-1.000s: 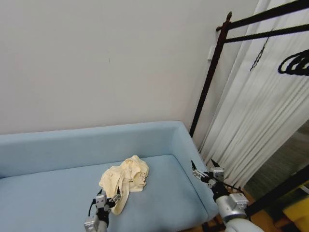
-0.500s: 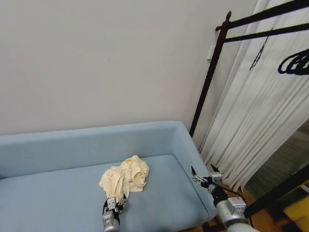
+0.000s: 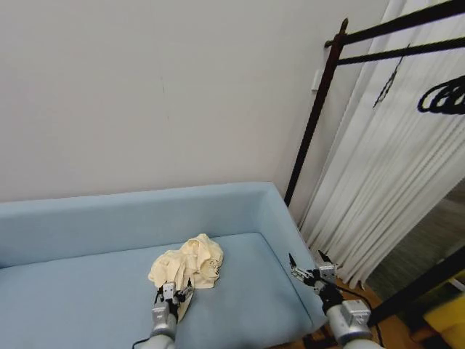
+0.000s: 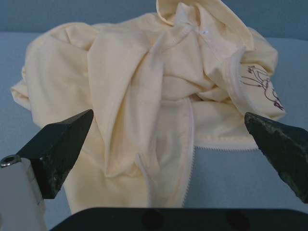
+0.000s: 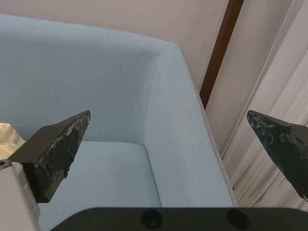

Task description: Pick up the clothes from the sofa and hang them on the clothes hanger.

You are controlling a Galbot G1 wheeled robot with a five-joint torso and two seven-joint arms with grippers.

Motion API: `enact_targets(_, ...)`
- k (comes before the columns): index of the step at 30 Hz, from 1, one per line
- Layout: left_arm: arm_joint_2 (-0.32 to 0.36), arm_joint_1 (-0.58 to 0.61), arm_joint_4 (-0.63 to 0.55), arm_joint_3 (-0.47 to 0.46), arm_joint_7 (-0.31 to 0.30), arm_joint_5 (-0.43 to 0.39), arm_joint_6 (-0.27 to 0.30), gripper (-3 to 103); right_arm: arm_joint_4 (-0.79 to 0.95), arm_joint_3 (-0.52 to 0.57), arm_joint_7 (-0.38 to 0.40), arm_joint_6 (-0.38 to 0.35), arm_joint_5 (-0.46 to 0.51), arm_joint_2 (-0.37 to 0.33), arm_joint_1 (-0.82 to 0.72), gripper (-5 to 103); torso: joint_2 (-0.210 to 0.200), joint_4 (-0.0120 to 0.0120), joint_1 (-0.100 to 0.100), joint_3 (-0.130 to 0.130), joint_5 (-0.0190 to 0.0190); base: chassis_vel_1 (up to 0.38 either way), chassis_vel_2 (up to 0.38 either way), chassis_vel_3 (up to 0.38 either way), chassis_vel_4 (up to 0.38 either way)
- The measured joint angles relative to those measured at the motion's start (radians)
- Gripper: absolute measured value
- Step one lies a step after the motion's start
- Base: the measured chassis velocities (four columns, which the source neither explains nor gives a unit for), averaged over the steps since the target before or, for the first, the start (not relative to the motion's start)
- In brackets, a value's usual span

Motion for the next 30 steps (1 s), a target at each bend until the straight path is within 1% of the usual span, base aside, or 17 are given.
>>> enact_targets(1, 0.0, 0.0, 0.0, 0.0, 0.0, 0.0, 0.0, 100, 0.0, 0.0, 0.0, 0.0, 0.0, 0.0, 0.0, 100, 0.0, 0.0, 0.0, 0.0, 0.0, 0.0, 0.0, 0.0, 0.0)
enact_targets(2, 0.017, 0.01, -0.012, -0.011, 0.026, -0.024, 0.026, 100, -0.001, 0.0, 0.0, 0.0, 0.002, -0.001, 0.001, 100, 0.0, 0.0001, 0.0, 0.0, 0.0008, 0.0, 0.0, 0.0, 0.0)
enact_targets(3, 0.037, 0.02, -0.019, -0.025, 0.06, -0.047, 0.045, 100, -0.004, 0.001, 0.0, 0.0, 0.004, -0.002, 0.001, 100, 0.0, 0.0, 0.0, 0.0, 0.0002, 0.0, 0.0, 0.0, 0.0)
enact_targets(5, 0.063, 0.024, -0.024, -0.038, 0.088, -0.083, 0.077, 100, -0.009, 0.002, 0.0, 0.0, 0.007, -0.003, 0.002, 100, 0.0, 0.0, 0.0, 0.0, 0.0006, 0.0, 0.0, 0.0, 0.0)
enact_targets(6, 0.063, 0.024, -0.024, -0.038, 0.088, -0.083, 0.077, 100, -0.009, 0.002, 0.0, 0.0, 0.007, -0.003, 0.002, 100, 0.0, 0.0, 0.0, 0.0, 0.0006, 0.0, 0.0, 0.0, 0.0)
enact_targets(8, 0.085, 0.015, -0.025, -0.043, 0.096, -0.145, 0.136, 100, -0.015, 0.002, 0.002, 0.0, 0.014, -0.004, 0.006, 100, 0.0, 0.0, 0.0, 0.0, 0.0006, 0.0, 0.0, 0.0, 0.0)
enact_targets(11, 0.097, -0.02, -0.019, -0.038, 0.064, -0.222, 0.203, 100, -0.021, 0.002, 0.004, 0.0, 0.021, -0.007, 0.012, 100, 0.0, -0.0002, 0.0, 0.0, 0.0009, 0.0, 0.0, 0.0, 0.0)
enact_targets(12, 0.096, -0.035, -0.014, -0.034, 0.042, -0.245, 0.219, 100, -0.023, 0.001, 0.004, 0.0, 0.023, -0.008, 0.014, 100, 0.0, -0.0002, 0.0, 0.0, 0.0008, 0.0, 0.0, 0.0, 0.0)
enact_targets(13, 0.096, -0.035, -0.014, -0.034, 0.042, -0.245, 0.219, 100, -0.023, 0.001, 0.004, 0.0, 0.023, -0.008, 0.014, 100, 0.0, -0.0002, 0.0, 0.0, 0.0008, 0.0, 0.0, 0.0, 0.0)
enact_targets(16, 0.09, -0.082, 0.004, -0.019, -0.051, -0.321, 0.268, 100, -0.03, 0.002, 0.008, 0.0, 0.03, -0.013, 0.015, 100, 0.0, -0.0003, 0.0, 0.0, 0.0009, 0.0, 0.0, 0.0, 0.0)
enact_targets(17, 0.09, -0.082, 0.004, -0.019, -0.051, -0.321, 0.268, 100, -0.03, 0.002, 0.008, 0.0, 0.03, -0.013, 0.015, 100, 0.0, -0.0003, 0.0, 0.0, 0.0009, 0.0, 0.0, 0.0, 0.0)
enact_targets(19, 0.087, -0.097, 0.014, -0.013, -0.086, -0.335, 0.277, 100, -0.037, 0.002, 0.011, 0.0, 0.033, -0.014, 0.015, 100, 0.0, -0.0002, 0.0, 0.0, 0.0011, 0.0, 0.0, 0.0, 0.0)
enact_targets(21, 0.085, -0.108, 0.029, -0.01, -0.1, -0.339, 0.277, 100, -0.043, 0.002, 0.013, 0.0, 0.034, -0.014, 0.016, 100, 0.0, -0.0001, 0.0, 0.0, 0.0012, 0.0, 0.0, 0.0, 0.0)
enact_targets(25, 0.084, -0.122, 0.06, -0.007, -0.102, -0.339, 0.277, 100, -0.049, -0.001, 0.016, 0.0, 0.035, -0.015, 0.019, 100, 0.0, -0.0001, 0.0, 0.0, 0.0012, 0.0, 0.0, 0.0, 0.0)
enact_targets(26, 0.084, -0.126, 0.07, -0.005, -0.099, -0.337, 0.276, 102, -0.05, -0.001, 0.017, 0.0, 0.035, -0.016, 0.019, 100, 0.0, 0.0, 0.0, 0.0, 0.0012, 0.0, 0.0, 0.0, 0.0)
enact_targets(27, 0.084, -0.131, 0.08, -0.002, -0.097, -0.335, 0.274, 100, -0.051, -0.002, 0.017, 0.0, 0.035, -0.017, 0.02, 100, 0.0, 0.0, 0.0, 0.0, 0.0011, 0.0, 0.0, 0.0, 0.0)
enact_targets(30, 0.083, -0.139, 0.093, 0.001, -0.094, -0.331, 0.271, 97, -0.053, -0.002, 0.019, -0.001, 0.036, -0.019, 0.021, 100, 0.0, -0.0001, 0.0, 0.0, 0.0011, 0.0, 0.0, 0.0, 0.0)
